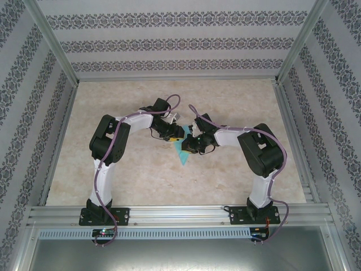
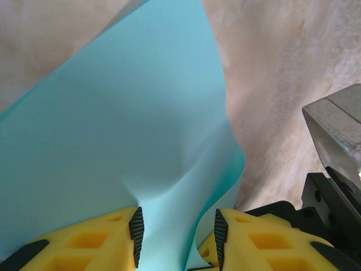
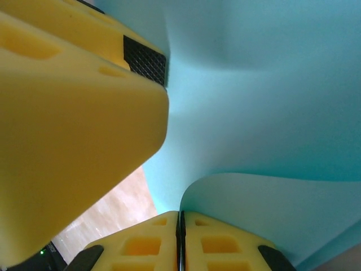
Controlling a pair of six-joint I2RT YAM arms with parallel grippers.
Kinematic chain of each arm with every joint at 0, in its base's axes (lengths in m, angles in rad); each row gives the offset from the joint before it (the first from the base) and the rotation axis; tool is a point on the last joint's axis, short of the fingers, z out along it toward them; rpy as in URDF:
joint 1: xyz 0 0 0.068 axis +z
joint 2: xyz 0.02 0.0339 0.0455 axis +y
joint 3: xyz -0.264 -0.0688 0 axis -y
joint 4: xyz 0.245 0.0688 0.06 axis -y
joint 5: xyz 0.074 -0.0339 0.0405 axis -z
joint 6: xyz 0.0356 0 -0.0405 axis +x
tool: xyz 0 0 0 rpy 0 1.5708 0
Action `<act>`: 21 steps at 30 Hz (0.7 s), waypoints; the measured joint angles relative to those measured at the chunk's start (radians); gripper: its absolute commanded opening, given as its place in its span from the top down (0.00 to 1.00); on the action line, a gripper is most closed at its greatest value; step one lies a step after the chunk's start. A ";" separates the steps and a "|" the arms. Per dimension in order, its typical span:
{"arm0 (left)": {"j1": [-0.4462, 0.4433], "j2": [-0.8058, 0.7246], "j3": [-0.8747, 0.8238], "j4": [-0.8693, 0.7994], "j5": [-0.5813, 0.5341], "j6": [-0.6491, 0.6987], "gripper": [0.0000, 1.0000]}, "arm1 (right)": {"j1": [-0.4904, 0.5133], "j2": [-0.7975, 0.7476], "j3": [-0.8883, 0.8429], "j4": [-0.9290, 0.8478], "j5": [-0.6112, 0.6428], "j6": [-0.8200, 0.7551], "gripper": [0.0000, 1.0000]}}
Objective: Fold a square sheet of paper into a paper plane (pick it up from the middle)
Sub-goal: Third fold the triangle at the center of the table.
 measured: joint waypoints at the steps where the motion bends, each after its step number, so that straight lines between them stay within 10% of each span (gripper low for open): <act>1: 0.000 0.001 0.000 0.000 0.001 0.000 0.58 | 0.000 0.000 0.000 0.000 0.000 0.000 0.87; 21: 0.000 0.006 0.009 0.000 0.016 -0.004 0.56 | 0.013 0.003 0.011 0.009 -0.024 0.000 0.60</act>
